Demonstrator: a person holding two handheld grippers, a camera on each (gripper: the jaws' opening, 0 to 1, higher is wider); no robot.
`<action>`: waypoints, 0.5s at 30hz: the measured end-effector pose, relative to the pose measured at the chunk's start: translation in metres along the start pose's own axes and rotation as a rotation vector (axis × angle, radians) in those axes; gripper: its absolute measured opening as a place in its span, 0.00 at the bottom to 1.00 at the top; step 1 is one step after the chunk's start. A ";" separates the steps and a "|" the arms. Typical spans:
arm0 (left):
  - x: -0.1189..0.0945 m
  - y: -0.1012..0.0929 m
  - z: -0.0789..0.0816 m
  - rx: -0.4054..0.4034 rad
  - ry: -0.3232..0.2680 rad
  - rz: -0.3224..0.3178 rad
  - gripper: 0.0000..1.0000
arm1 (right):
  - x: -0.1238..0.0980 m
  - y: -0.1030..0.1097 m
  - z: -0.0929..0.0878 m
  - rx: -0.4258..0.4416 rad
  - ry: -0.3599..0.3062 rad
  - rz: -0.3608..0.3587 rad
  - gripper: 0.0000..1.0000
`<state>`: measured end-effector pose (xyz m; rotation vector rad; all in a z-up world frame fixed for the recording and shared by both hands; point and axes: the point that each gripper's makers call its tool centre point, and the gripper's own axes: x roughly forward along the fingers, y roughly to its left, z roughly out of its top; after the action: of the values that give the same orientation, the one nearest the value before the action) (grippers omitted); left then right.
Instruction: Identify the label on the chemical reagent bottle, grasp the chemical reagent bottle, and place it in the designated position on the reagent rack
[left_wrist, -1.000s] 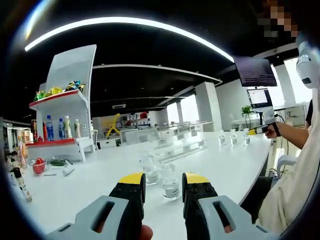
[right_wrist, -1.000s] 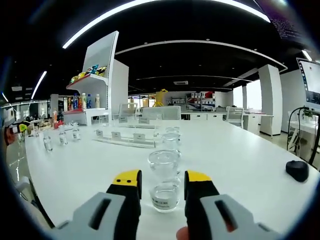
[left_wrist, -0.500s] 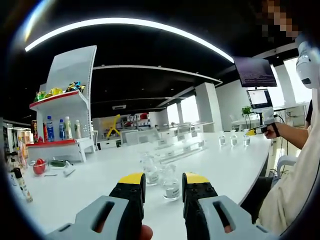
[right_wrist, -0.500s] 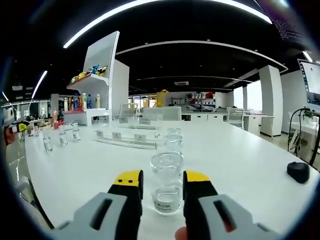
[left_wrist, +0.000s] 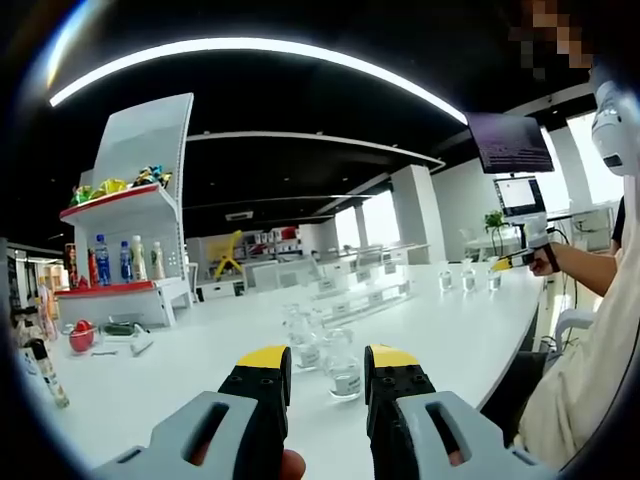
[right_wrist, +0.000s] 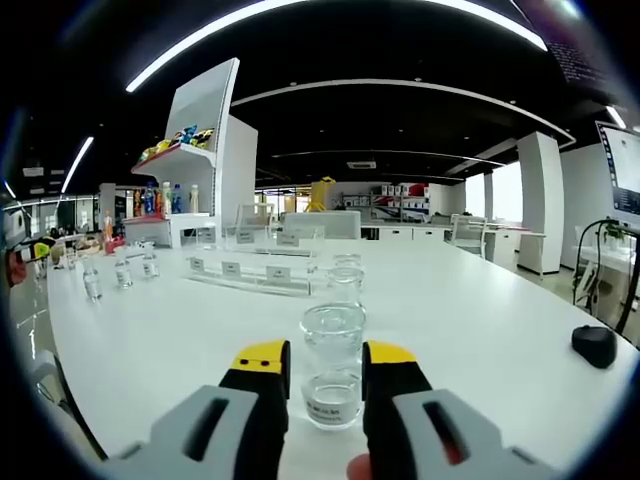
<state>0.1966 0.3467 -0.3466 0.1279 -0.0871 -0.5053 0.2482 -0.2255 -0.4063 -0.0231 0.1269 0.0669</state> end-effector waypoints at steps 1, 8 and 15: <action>0.000 -0.001 0.000 0.002 0.001 -0.002 0.30 | 0.000 0.000 0.000 0.000 0.001 0.001 0.27; 0.000 0.000 0.000 0.004 0.002 -0.003 0.30 | -0.001 -0.003 0.001 -0.001 0.000 -0.005 0.27; -0.001 -0.002 0.000 0.000 -0.002 -0.015 0.30 | -0.001 -0.004 -0.001 0.003 0.002 -0.013 0.25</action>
<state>0.1948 0.3455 -0.3469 0.1284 -0.0879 -0.5199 0.2477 -0.2294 -0.4071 -0.0206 0.1284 0.0540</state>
